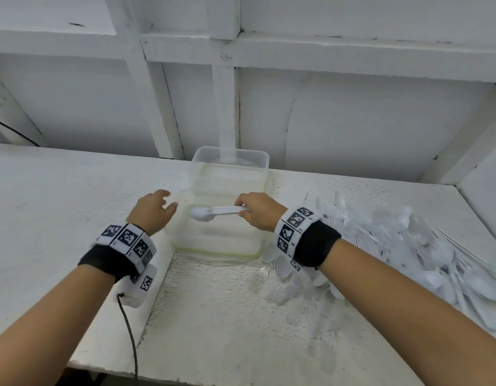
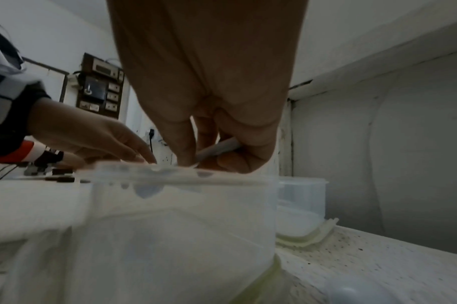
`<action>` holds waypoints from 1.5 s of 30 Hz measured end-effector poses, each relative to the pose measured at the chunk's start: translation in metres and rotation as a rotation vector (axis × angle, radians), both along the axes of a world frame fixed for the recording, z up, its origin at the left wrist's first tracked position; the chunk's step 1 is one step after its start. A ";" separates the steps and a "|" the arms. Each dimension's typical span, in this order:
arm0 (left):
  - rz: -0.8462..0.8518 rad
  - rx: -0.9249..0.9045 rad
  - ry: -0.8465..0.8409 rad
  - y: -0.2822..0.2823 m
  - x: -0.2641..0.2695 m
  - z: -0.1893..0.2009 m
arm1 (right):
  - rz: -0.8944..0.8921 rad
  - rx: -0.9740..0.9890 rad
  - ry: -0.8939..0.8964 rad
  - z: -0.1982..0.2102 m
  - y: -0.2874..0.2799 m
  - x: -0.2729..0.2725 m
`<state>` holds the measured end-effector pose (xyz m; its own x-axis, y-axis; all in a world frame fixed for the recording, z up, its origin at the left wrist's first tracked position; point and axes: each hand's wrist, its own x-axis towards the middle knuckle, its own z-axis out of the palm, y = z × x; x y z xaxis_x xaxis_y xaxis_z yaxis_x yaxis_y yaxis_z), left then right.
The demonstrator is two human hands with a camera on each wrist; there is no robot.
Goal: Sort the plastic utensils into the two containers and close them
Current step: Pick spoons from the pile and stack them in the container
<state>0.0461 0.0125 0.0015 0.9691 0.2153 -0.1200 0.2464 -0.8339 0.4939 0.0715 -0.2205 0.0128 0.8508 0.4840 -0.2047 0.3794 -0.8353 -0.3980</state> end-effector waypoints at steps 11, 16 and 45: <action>0.015 -0.241 0.056 0.003 0.006 -0.006 | 0.292 -0.480 0.120 -0.004 0.034 0.009; 0.005 -0.245 0.064 0.005 0.007 -0.008 | 0.263 -0.474 0.146 -0.003 0.041 0.012; 0.010 -0.282 0.050 0.006 0.007 -0.012 | 0.172 -0.174 0.152 -0.014 0.052 0.005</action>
